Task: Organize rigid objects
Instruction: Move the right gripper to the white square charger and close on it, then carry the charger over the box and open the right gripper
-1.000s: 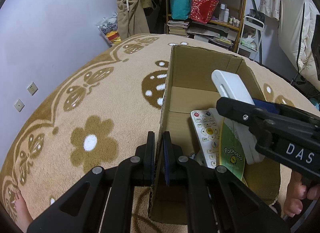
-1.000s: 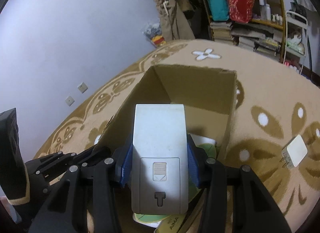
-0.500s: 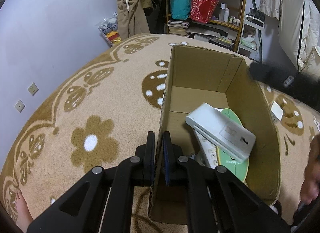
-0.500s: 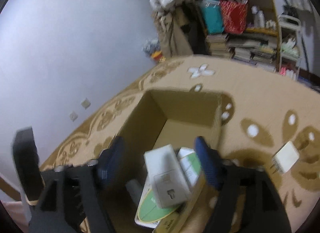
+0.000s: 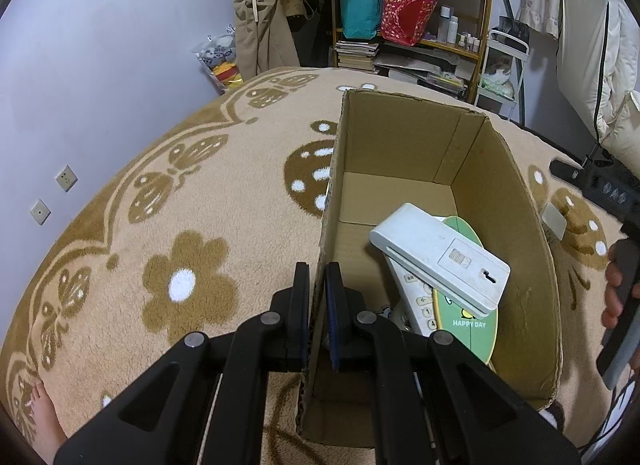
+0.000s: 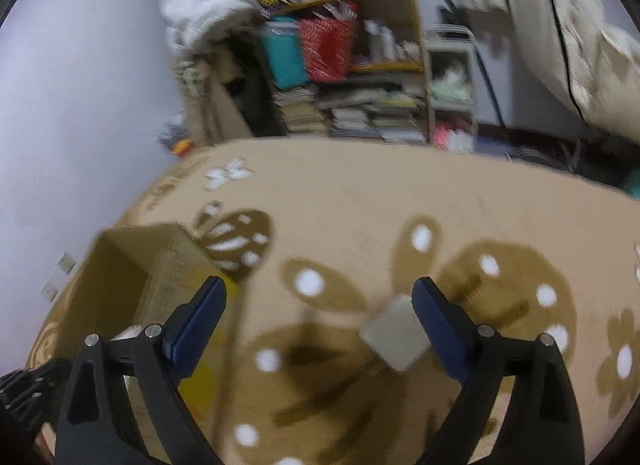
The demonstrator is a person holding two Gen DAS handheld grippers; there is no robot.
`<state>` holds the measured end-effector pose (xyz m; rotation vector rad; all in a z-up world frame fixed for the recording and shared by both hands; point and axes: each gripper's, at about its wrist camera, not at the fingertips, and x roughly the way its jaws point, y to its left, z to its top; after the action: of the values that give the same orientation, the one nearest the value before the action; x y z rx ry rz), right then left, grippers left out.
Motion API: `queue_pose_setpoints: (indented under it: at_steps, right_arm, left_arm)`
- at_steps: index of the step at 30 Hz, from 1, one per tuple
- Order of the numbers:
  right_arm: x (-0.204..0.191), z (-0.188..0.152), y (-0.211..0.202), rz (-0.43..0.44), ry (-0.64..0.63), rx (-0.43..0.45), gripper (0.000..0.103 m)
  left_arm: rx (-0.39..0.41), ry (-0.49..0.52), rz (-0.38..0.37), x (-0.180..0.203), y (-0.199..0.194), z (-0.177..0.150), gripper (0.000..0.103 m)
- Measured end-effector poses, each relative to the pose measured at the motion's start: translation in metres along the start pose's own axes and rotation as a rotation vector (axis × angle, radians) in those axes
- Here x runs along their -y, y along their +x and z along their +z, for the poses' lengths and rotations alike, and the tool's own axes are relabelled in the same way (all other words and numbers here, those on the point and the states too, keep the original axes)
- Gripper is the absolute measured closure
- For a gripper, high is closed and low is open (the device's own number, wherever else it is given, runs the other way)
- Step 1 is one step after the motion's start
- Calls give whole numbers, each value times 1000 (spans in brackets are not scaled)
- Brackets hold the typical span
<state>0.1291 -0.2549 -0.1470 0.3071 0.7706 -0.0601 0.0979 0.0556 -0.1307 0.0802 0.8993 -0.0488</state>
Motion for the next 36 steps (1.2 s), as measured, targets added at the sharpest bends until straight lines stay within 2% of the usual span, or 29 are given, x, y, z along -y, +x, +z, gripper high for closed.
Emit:
queue_pose_setpoints:
  at_steps: [6, 13, 16, 18, 19, 21, 28, 32, 36]
  right_arm:
    - [25, -18, 29, -112, -12, -64, 4]
    - [38, -30, 51, -161, -17, -121, 4]
    - [41, -32, 64, -182, -24, -152, 17]
    - [40, -34, 70, -208, -33, -153, 21]
    - [41, -34, 70, -213, -36, -145, 34]
    - [40, -35, 66, -228, -42, -125, 37]
    - [34, -33, 41, -143, -23, -85, 37]
    - [13, -20, 12, -17, 0, -18, 37]
    - [-20, -4, -15, 89, -71, 36, 37]
  left_arm:
    - [0, 1, 1, 0, 0, 0, 96]
    - [0, 0, 0, 0, 0, 0, 95]
    - [0, 1, 1, 0, 0, 0, 95]
    - [0, 2, 2, 0, 0, -1, 95]
    - [0, 2, 2, 0, 0, -1, 95]
    - [0, -1, -1, -2, 0, -1, 95]
    - [0, 4, 5, -1, 0, -1, 95]
    - [0, 4, 5, -1, 1, -1, 95]
    - [0, 3, 4, -1, 0, -1, 95]
